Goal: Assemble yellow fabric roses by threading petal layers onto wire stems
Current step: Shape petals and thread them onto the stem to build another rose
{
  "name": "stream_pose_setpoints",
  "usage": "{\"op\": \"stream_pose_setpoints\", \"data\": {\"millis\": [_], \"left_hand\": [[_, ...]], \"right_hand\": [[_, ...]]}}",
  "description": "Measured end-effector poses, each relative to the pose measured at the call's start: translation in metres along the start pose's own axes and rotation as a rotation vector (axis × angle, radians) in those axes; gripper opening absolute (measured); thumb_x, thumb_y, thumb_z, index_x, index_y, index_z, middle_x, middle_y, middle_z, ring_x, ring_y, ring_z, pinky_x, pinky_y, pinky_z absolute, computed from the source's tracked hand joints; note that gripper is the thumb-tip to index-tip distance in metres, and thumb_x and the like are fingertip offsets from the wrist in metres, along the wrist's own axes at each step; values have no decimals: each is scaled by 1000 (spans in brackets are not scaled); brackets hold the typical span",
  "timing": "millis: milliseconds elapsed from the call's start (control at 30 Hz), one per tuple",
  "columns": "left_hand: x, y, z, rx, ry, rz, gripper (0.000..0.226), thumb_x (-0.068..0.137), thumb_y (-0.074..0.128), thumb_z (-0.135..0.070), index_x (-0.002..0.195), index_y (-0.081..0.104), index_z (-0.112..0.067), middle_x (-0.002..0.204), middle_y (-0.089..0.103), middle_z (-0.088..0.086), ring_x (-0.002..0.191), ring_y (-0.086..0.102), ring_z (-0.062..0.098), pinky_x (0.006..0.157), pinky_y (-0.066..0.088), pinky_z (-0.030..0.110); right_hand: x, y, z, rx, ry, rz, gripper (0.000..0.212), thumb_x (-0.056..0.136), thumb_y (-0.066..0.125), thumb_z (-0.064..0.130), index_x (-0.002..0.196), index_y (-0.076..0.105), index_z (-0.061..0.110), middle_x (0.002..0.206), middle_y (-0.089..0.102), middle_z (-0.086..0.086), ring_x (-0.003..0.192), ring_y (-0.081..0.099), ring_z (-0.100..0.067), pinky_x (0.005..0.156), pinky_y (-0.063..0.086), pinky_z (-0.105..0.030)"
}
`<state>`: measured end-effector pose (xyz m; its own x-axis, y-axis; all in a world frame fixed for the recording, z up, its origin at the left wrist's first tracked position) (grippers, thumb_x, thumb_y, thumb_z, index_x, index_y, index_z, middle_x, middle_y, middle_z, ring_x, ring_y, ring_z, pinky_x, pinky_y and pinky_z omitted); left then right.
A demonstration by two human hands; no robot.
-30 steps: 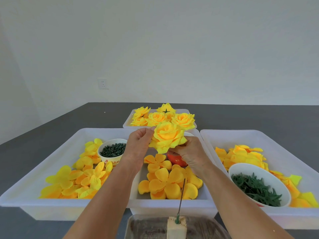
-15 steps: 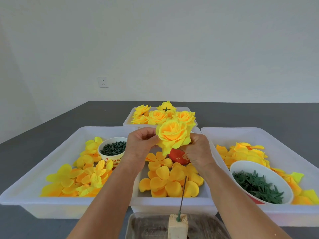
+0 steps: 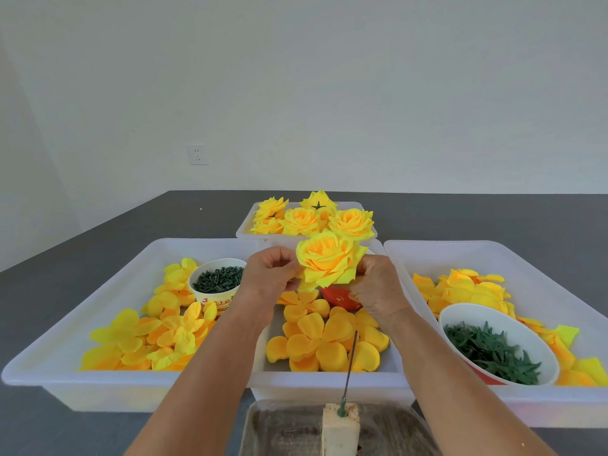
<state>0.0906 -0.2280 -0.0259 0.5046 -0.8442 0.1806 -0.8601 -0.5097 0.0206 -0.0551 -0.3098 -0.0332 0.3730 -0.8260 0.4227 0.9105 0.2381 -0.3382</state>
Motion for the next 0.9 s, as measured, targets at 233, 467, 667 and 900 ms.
{"op": "stream_pose_setpoints", "data": {"millis": [233,467,667,900], "left_hand": [[2,-3,-5,-395,21,22,26,84,56,8,102,65,-8,89,70,4,81,66,13,69,56,26],[-2,3,1,-199,-90,35,12,83,66,-18,75,65,-8,64,63,2,53,54,8,52,47,22],[-3,2,-2,-150,-18,-4,17,82,67,-13,67,61,-8,67,57,6,65,47,15,56,44,21],[-4,0,-6,-125,70,-101,27,79,71,-22,66,62,0,48,47,0,47,39,9,49,38,19]], "right_hand": [[-1,-1,-3,217,127,-11,20,67,82,10,62,70,25,65,69,13,68,62,-8,59,51,-20],[-1,-5,3,133,53,-70,16,69,82,12,66,70,22,70,68,5,75,64,-19,65,52,-28],[-1,-5,5,67,-13,-108,15,75,77,8,67,70,18,68,66,3,66,60,-13,60,47,-21],[0,-12,5,-3,-34,-251,9,78,74,11,74,73,4,64,60,6,59,53,-2,54,39,-15]]}}
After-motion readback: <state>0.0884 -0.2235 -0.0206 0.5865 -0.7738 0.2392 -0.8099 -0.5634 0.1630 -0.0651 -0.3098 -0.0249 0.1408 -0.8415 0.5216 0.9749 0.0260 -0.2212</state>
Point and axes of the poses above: each hand's wrist, its own x-axis towards the middle knuckle, its own y-axis out of the palm, z = x × y, the point moved 4 cm from there along x, towards the middle knuckle
